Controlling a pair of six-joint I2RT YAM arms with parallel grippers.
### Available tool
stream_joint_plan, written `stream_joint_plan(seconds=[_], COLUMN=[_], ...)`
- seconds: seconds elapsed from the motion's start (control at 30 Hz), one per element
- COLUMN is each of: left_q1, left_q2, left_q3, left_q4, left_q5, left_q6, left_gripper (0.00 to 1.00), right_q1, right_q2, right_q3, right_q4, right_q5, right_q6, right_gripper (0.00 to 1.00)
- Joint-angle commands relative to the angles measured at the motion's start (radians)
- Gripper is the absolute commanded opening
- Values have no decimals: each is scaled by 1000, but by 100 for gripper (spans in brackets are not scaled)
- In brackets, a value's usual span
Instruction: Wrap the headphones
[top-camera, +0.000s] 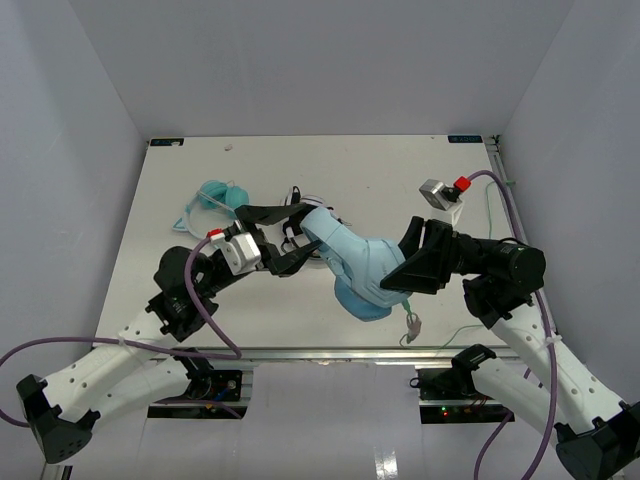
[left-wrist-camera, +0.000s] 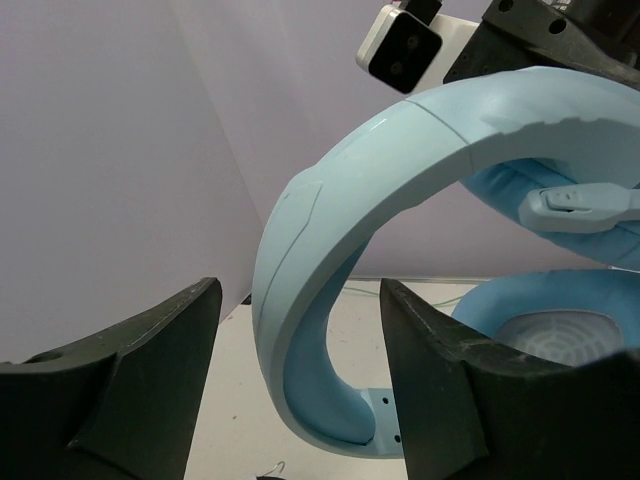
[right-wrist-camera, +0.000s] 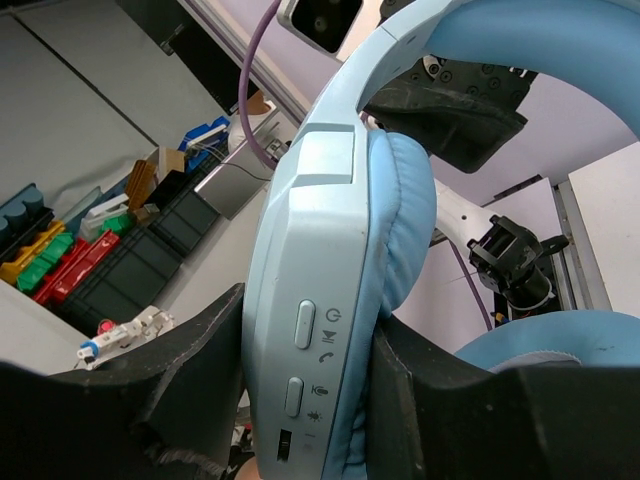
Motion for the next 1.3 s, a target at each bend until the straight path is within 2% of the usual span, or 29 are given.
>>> stream_joint_plan(seconds=[0.0,0.2,0.57,0.7,0.77,0.83,0.93,0.97,1.0,1.03,1.1,1.13,1.17,1.2,1.27], left_q1=[-2,0,-2,-1,0,-2,0,-1,-2,-2,-2,-2,0,-2,0], left_q2=[23,65,91,79,76,75,65,61,56,51,45,45,43,43,56], left_q3=[-17,-30,-36,-40,-38,-40,-47,-44,-40,-35,-19,-7,22,39,97], left_q4=[28,65,99,105,96,90,69,50,29,6,-69,-108,-183,-219,-309], left_q5=[27,-18,-36,-26,-21,-15,-27,-33,-54,-87,-226,-273,-314,-439,-557], left_q6=[-12,-10,-17,-22,-25,-31,-53,-61,-73,-89,-140,-141,-163,-192,-242], left_gripper=[74,73,68,61,51,30,7,2,0,0,0,0,0,0,0], right_q1=[6,18,52,57,59,61,62,62,62,62,62,62,62,62,62], right_q2=[22,51,6,4,9,13,18,23,23,22,13,13,4,-1,-3], right_q3=[4,-4,9,6,7,10,11,15,24,35,76,97,142,164,198], right_q4=[59,137,36,28,27,30,21,3,-35,-90,-309,-312,-506,-595,-738], right_q5=[72,74,100,108,108,106,106,106,111,121,179,218,313,362,462], right_q6=[-19,17,-44,-53,-54,-55,-78,-97,-129,-173,-344,-425,-506,-652,-766], right_gripper=[8,8,8,8,8,8,9,14,24,35,62,68,78,82,92])
